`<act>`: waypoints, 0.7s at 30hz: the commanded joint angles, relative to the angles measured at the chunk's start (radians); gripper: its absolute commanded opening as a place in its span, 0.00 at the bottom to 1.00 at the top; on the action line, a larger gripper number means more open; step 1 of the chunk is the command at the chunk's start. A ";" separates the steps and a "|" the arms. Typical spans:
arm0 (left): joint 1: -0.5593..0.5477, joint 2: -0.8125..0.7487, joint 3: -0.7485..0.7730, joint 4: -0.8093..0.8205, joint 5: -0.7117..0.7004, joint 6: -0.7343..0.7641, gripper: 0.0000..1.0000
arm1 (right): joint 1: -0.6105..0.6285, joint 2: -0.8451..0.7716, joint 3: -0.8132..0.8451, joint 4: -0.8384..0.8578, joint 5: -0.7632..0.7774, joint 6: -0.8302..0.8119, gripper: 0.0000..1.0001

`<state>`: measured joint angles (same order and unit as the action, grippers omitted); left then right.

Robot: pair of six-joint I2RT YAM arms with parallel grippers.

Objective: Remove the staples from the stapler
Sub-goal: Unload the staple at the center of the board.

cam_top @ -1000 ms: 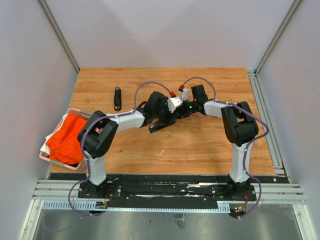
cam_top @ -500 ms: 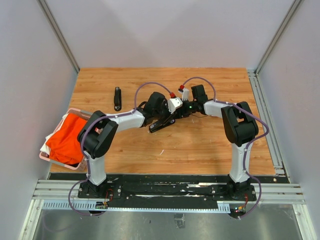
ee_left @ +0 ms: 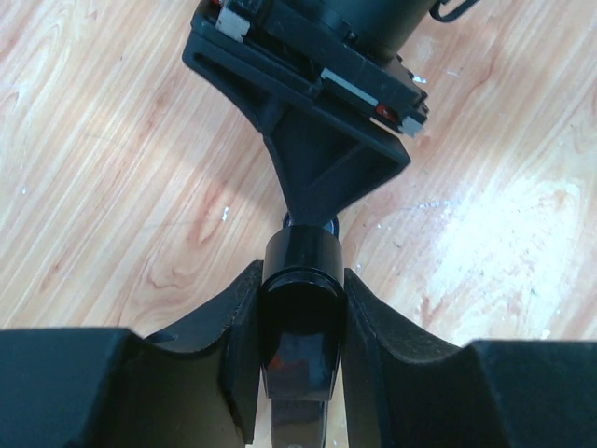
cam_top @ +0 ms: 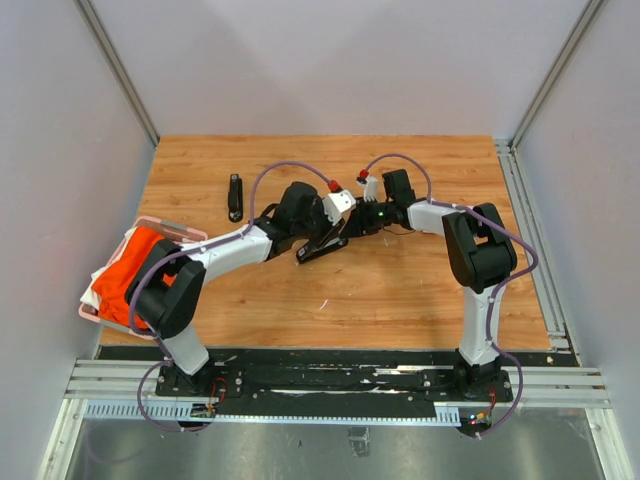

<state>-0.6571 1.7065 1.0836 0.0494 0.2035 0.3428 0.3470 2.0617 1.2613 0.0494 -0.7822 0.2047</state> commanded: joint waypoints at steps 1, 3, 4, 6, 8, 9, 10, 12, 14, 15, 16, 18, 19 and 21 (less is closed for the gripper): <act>0.020 -0.103 -0.049 0.029 -0.015 0.022 0.00 | 0.002 0.056 -0.024 -0.055 0.123 -0.027 0.35; 0.036 -0.126 -0.083 0.037 -0.015 0.021 0.00 | 0.000 0.058 -0.023 -0.058 0.130 -0.027 0.35; 0.044 -0.135 -0.103 0.038 -0.014 0.021 0.00 | 0.000 0.060 -0.022 -0.059 0.132 -0.027 0.35; 0.057 -0.150 -0.130 0.037 -0.013 0.021 0.00 | 0.001 0.064 -0.019 -0.063 0.136 -0.026 0.34; 0.067 -0.168 -0.162 0.046 -0.008 0.016 0.00 | 0.003 0.065 -0.018 -0.069 0.151 -0.029 0.34; 0.070 -0.177 -0.179 0.056 -0.008 0.014 0.00 | 0.004 0.065 -0.016 -0.075 0.160 -0.032 0.34; 0.074 -0.189 -0.197 0.064 -0.009 0.014 0.00 | 0.004 0.066 -0.013 -0.083 0.172 -0.035 0.34; 0.077 -0.213 -0.230 0.081 -0.009 0.015 0.00 | 0.006 0.064 -0.011 -0.090 0.191 -0.039 0.33; 0.081 -0.236 -0.259 0.094 -0.008 0.018 0.00 | 0.009 0.064 -0.007 -0.099 0.212 -0.045 0.33; 0.083 -0.245 -0.268 0.095 -0.008 0.021 0.00 | 0.010 0.064 -0.007 -0.101 0.220 -0.046 0.33; 0.087 -0.252 -0.275 0.091 -0.006 0.024 0.00 | 0.010 0.067 -0.007 -0.102 0.227 -0.047 0.33; 0.096 -0.268 -0.286 0.084 -0.012 0.031 0.00 | 0.011 0.069 -0.006 -0.108 0.247 -0.048 0.33; 0.103 -0.276 -0.291 0.080 -0.013 0.033 0.00 | 0.012 0.069 -0.006 -0.108 0.252 -0.049 0.33; 0.117 -0.291 -0.306 0.066 -0.023 0.039 0.00 | 0.011 0.070 -0.005 -0.113 0.264 -0.051 0.33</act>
<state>-0.5816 1.4555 0.8150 0.1627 0.2462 0.3347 0.3573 2.0712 1.2701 0.0422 -0.7441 0.2115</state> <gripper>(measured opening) 0.366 0.338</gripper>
